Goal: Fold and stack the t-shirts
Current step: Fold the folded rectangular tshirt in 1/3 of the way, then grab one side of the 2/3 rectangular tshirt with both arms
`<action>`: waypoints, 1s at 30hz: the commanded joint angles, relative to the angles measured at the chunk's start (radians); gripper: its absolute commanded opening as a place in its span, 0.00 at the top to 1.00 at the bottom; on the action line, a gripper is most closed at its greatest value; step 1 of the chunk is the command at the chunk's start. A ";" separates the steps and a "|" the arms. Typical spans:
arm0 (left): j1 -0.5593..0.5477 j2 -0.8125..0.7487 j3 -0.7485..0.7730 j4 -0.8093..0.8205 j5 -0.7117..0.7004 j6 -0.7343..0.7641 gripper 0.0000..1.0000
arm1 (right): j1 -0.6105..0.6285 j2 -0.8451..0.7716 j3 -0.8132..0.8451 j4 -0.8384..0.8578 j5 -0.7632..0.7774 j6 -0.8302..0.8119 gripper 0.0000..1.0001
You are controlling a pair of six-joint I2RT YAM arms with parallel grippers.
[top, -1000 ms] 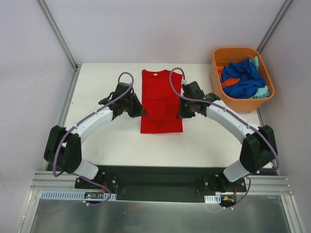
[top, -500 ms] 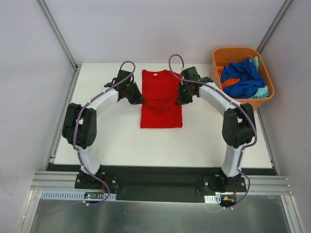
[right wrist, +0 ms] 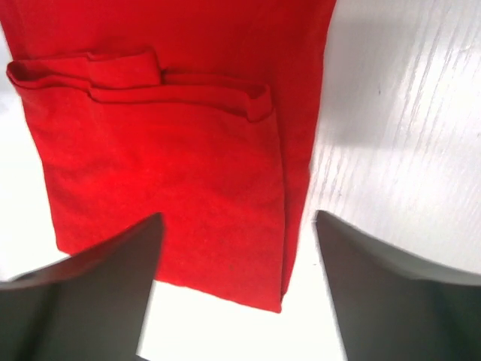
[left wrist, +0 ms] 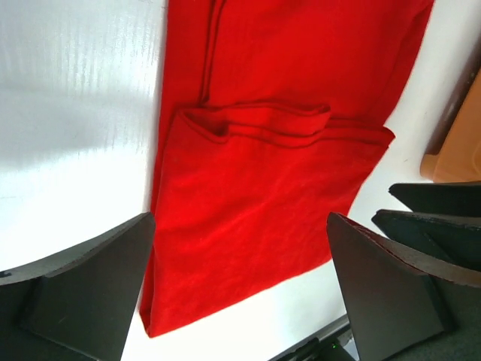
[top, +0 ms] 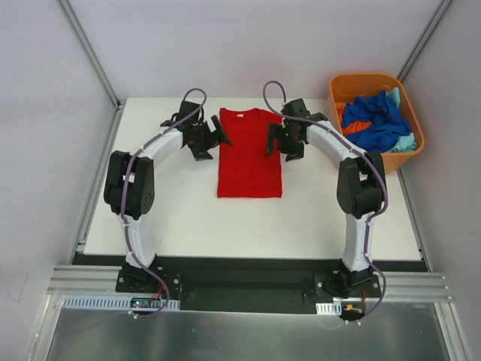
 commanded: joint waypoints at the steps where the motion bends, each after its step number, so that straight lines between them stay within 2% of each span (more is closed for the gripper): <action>1: 0.006 -0.141 -0.017 -0.025 -0.021 0.049 0.01 | 0.003 -0.152 -0.072 -0.005 -0.050 -0.007 0.02; 3: 0.006 -0.190 -0.094 -0.028 -0.024 0.057 0.01 | 0.011 -0.226 -0.133 0.018 -0.054 0.010 0.03; 8: -0.007 -0.361 -0.336 -0.027 -0.053 0.032 0.01 | 0.025 -0.405 -0.420 0.120 -0.078 0.069 0.03; 10: -0.024 -0.398 -0.392 -0.028 -0.067 0.022 0.01 | 0.029 -0.436 -0.521 0.148 -0.084 0.098 0.03; 15: -0.056 -0.373 -0.482 -0.010 -0.053 -0.009 0.03 | 0.031 -0.424 -0.592 0.177 -0.086 0.139 0.01; 21: -0.075 -0.275 -0.490 0.045 0.010 -0.037 0.20 | 0.033 -0.329 -0.577 0.210 -0.086 0.174 0.12; 25: -0.083 -0.211 -0.478 0.067 0.025 -0.043 0.34 | 0.033 -0.267 -0.572 0.231 -0.104 0.191 0.30; 27: -0.084 -0.185 -0.478 0.067 0.028 -0.044 0.44 | 0.033 -0.255 -0.580 0.243 -0.104 0.201 0.32; 30: -0.086 -0.169 -0.481 0.068 0.013 -0.046 0.54 | 0.034 -0.227 -0.575 0.246 -0.116 0.201 0.41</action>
